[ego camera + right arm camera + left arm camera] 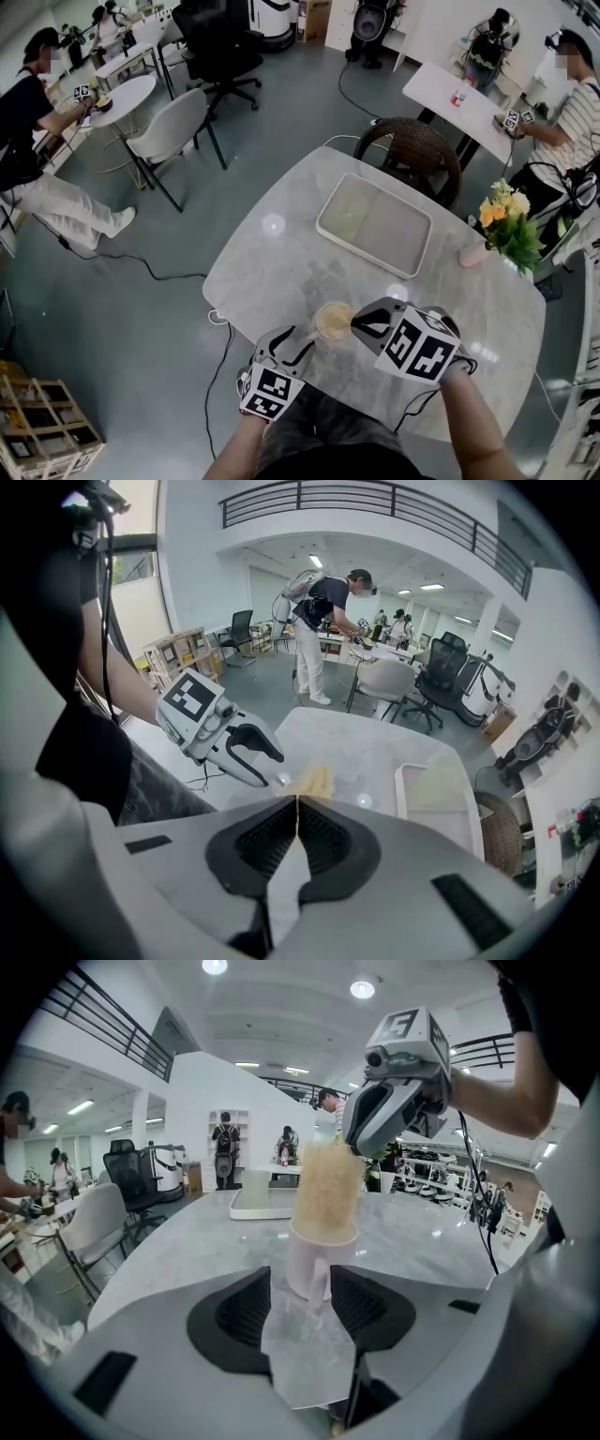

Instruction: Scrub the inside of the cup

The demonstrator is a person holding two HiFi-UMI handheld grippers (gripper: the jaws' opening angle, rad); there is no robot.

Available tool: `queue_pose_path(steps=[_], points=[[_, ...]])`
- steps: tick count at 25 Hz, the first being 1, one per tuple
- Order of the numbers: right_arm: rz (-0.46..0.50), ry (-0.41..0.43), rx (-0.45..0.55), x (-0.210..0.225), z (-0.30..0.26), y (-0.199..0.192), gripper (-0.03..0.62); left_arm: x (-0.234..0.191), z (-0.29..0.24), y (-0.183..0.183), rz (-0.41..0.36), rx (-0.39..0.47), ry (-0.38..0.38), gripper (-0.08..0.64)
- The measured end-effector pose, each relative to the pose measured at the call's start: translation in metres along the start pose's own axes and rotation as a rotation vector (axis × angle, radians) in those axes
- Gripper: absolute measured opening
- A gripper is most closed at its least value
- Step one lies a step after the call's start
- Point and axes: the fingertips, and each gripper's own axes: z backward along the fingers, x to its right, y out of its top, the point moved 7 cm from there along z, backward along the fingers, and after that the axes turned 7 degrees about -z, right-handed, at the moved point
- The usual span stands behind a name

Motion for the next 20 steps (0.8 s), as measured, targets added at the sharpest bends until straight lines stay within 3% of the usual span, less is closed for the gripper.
queue_pose_path(steps=[6, 10, 11, 12, 14, 20], points=[[-0.018, -0.017, 0.037, -0.005, 0.012, -0.002, 0.023, -0.004, 0.019, 0.011, 0.060, 0.065, 0.037, 0.195], [-0.055, -0.034, 0.056, -0.011, 0.019, -0.004, 0.024, -0.002, 0.031, 0.022, 0.033, 0.112, 0.048, 0.193], [-0.069, -0.038, 0.063, -0.013, 0.021, -0.006, 0.024, -0.001, 0.035, 0.024, 0.023, 0.125, 0.051, 0.161], [-0.079, -0.041, 0.071, -0.014, 0.023, -0.007, 0.023, 0.000, 0.038, 0.027, 0.014, 0.138, 0.058, 0.081], [-0.097, -0.048, 0.084, -0.017, 0.027, -0.011, 0.025, 0.002, 0.043, 0.031, 0.007, 0.161, 0.068, 0.014], [-0.144, -0.067, 0.117, -0.031, 0.037, -0.018, 0.025, 0.013, 0.052, 0.035, -0.003, 0.180, 0.049, 0.012]])
